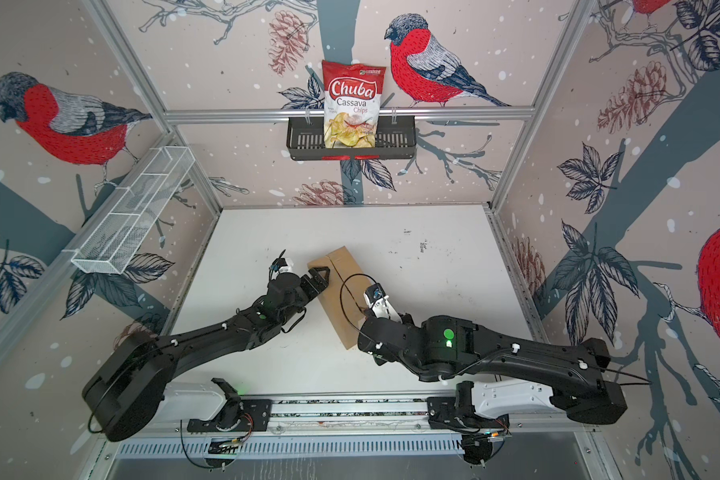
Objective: Unpack the express box
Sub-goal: 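Drag the knife blade along the tape seam toward the robot with the right gripper, then lift the knife off the box and move the right gripper aside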
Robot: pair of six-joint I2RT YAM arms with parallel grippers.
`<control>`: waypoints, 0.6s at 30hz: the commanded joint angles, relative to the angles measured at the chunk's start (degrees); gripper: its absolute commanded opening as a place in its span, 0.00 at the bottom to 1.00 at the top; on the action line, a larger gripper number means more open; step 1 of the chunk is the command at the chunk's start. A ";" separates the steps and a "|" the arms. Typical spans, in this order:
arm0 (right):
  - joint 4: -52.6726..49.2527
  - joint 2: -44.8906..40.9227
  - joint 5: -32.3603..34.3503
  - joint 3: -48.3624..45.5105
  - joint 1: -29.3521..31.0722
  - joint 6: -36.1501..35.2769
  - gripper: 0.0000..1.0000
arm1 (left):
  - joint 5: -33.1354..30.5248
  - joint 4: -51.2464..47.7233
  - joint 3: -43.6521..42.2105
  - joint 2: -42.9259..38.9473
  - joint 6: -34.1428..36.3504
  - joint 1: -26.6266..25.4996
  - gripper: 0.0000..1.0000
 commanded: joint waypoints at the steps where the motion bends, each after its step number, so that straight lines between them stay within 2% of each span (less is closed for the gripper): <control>1: -3.37 -0.30 -0.53 0.10 0.72 2.27 0.00 | -2.58 -4.59 0.05 0.50 0.36 -0.10 0.92; 18: -4.87 -3.33 1.42 0.43 2.10 4.16 0.00 | -3.18 -5.33 0.39 -0.11 -0.08 -1.11 0.92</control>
